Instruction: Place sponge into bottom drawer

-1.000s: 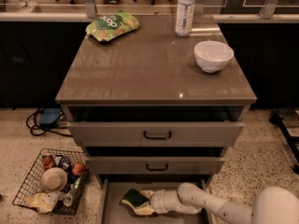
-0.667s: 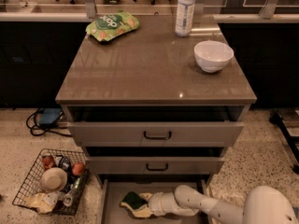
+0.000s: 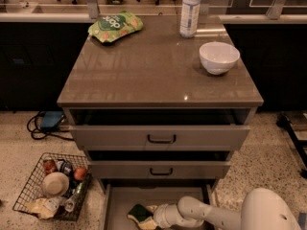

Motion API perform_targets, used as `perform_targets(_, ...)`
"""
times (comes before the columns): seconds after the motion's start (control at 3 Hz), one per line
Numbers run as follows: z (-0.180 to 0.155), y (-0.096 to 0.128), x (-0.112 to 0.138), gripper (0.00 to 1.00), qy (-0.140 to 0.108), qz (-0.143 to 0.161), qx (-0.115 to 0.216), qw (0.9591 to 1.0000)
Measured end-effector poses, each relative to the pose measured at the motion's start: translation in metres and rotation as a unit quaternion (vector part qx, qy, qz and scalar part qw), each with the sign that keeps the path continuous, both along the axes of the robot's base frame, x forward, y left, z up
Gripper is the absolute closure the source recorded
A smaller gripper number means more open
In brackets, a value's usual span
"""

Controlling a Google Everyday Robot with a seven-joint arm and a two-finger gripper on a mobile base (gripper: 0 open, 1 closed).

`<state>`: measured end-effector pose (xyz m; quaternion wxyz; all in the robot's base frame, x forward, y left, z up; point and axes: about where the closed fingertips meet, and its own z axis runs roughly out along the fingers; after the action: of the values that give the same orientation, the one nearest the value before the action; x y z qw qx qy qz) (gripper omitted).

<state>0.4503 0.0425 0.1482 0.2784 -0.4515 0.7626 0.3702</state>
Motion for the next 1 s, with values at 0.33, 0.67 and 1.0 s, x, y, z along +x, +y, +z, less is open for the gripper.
perform_targets(0.33,0.0001,0.0028,-0.0015,0.74,0.001,0.002,0.002,1.0)
perform_targets(0.67,-0.0003,0.0043,-0.0026,0.52,0.002,0.003,0.002,1.0)
perform_targets(1.0,-0.0008,0.0061,-0.0041,0.28,0.003,0.004,0.003,1.0)
